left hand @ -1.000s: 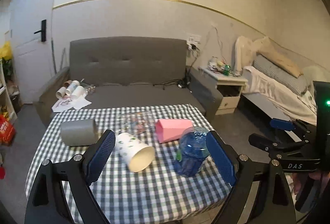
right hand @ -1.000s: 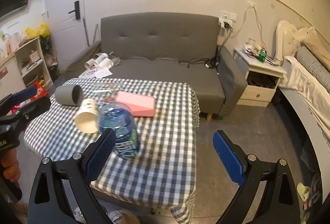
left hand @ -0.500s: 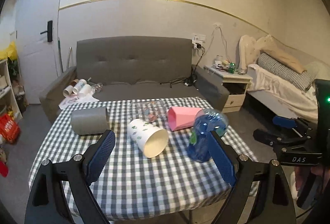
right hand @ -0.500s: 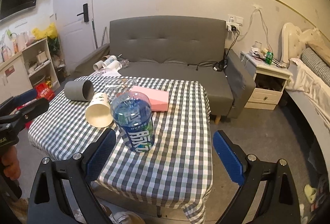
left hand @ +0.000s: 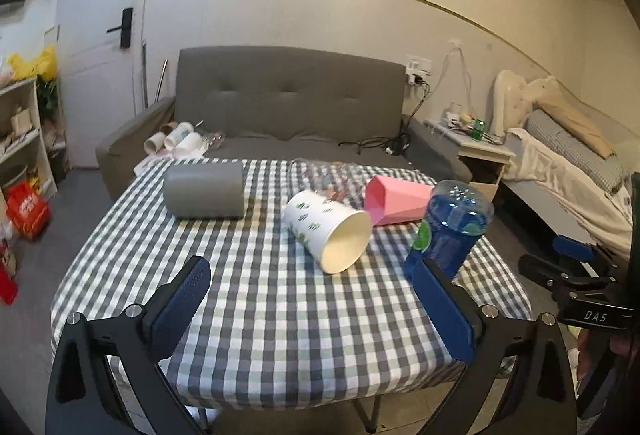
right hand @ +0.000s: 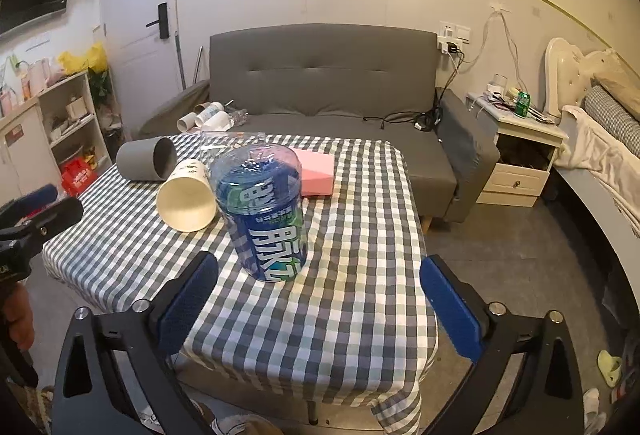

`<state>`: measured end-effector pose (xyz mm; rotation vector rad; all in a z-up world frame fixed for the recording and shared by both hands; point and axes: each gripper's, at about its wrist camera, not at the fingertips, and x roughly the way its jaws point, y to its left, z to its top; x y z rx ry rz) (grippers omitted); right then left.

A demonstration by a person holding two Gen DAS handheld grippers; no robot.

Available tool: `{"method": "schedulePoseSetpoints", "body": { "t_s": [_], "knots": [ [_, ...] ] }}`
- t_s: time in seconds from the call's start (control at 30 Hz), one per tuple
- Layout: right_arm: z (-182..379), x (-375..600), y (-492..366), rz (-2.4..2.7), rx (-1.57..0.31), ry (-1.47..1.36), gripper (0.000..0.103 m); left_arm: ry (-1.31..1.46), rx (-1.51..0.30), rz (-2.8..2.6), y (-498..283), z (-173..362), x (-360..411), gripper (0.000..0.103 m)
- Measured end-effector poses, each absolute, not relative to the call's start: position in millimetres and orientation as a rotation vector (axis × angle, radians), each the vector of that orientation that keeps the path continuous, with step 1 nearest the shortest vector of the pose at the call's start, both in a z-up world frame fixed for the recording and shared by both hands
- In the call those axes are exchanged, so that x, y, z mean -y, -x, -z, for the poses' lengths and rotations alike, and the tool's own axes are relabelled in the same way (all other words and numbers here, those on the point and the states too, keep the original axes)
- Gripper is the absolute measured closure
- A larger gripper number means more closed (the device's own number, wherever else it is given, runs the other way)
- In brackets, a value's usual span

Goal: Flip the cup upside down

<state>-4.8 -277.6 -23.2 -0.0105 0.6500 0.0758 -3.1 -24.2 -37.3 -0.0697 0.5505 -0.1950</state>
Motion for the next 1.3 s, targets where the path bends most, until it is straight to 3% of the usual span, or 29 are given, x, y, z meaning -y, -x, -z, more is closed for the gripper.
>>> {"method": "schedulePoseSetpoints", "body": {
  "t_s": [1.3],
  "knots": [
    [30.6,272.7,4.2,-0.078,-0.653,-0.008,0.000,0.041,-0.568,0.206,4.1,43.9,26.7,0.000]
  ]
}}
